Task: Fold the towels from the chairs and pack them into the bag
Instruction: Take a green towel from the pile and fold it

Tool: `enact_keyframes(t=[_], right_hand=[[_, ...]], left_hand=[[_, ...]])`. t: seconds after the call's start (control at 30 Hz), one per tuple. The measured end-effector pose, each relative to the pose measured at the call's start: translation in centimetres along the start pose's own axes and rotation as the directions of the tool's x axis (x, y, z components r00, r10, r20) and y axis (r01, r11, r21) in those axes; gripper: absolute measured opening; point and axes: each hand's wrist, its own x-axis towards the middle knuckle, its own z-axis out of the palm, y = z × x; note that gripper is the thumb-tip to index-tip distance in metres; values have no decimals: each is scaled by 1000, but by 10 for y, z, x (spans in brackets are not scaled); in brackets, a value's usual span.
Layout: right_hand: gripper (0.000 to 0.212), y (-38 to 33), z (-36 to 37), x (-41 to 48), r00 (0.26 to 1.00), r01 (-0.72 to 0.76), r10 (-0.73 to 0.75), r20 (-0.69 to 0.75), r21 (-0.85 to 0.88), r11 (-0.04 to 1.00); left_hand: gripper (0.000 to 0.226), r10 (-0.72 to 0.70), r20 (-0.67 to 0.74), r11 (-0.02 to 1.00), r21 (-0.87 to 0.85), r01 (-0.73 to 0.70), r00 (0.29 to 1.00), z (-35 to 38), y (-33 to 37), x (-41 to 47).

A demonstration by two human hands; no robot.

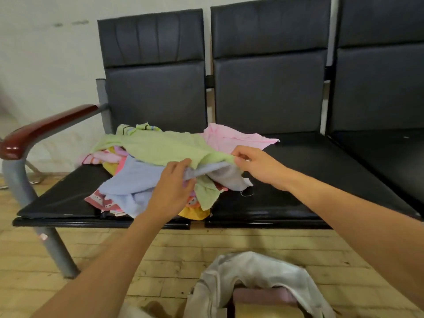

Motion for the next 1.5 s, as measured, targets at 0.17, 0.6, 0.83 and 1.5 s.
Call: enact_keyframes(t=[0.17, 0.6, 0.83, 1.5], right_hand=[[25, 31, -40, -31, 997, -69, 74, -13, 221, 973], [20, 82, -45, -42, 990, -96, 64, -129, -260, 961], [21, 80, -80, -54, 948, -141, 136, -289, 4, 990], [17, 124, -124, -127, 840, -290, 519, 158, -678, 676]], left_hand=[[45, 44, 29, 980, 191, -49, 999, 36, 32, 13], [25, -11, 195, 990, 137, -16, 981, 90, 59, 31], [21, -74, 125, 927, -358, 115, 989, 92, 119, 24], [22, -194, 381, 970, 214, 118, 904, 120, 87, -3]])
